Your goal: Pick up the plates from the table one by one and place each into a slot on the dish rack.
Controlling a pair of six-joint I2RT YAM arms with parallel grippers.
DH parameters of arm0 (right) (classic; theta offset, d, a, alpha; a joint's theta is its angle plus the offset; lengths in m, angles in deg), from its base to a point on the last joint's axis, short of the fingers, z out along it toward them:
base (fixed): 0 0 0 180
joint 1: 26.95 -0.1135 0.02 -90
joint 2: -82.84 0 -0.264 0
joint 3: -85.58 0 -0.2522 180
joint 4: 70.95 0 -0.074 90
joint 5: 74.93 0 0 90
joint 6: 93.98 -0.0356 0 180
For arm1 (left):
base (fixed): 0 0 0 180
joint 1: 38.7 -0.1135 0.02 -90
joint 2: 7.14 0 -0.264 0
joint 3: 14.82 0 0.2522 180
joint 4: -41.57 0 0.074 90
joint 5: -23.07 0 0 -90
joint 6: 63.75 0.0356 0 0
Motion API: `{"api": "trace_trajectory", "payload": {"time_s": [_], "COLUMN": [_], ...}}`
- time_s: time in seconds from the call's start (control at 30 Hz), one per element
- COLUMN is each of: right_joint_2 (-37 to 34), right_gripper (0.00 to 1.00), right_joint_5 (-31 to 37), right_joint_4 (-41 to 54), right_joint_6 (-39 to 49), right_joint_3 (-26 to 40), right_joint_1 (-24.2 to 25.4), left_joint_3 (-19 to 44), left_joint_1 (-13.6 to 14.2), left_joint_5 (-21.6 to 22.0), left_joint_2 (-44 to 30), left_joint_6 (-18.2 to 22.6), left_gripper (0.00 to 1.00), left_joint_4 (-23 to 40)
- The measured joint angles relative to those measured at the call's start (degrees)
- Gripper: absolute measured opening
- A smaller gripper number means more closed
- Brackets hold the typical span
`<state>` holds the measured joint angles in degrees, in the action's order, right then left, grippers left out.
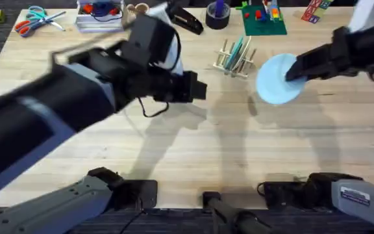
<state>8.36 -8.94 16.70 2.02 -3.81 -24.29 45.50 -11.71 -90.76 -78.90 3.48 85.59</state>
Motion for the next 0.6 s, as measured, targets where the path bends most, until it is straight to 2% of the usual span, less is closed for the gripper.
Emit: {"api": "trace_trajectory", "payload": {"time_s": [0.23,0.4,0.6], "right_joint_2": [0.48,0.48,0.48], "right_gripper": [0.032,0.032,0.032], "right_joint_5": [7.16,11.6,18.3], "right_joint_4": [4.29,4.91,9.29], "right_joint_6": [-5.69,-9.93,-15.54], "right_joint_3": [7.55,12.01,16.95], "right_joint_1": [0.0,-0.78,-6.01], "left_joint_3": [12.69,18.66,22.41], "left_joint_1": [-0.13,-0.13,-0.13], "left_joint_5": [10.1,14.72,16.46], "left_joint_2": [3.02,3.07,3.1], "left_joint_6": [11.21,18.25,22.22], "left_gripper": [0.04,0.041,0.041], "left_joint_4": [14.94,16.71,17.45]}}
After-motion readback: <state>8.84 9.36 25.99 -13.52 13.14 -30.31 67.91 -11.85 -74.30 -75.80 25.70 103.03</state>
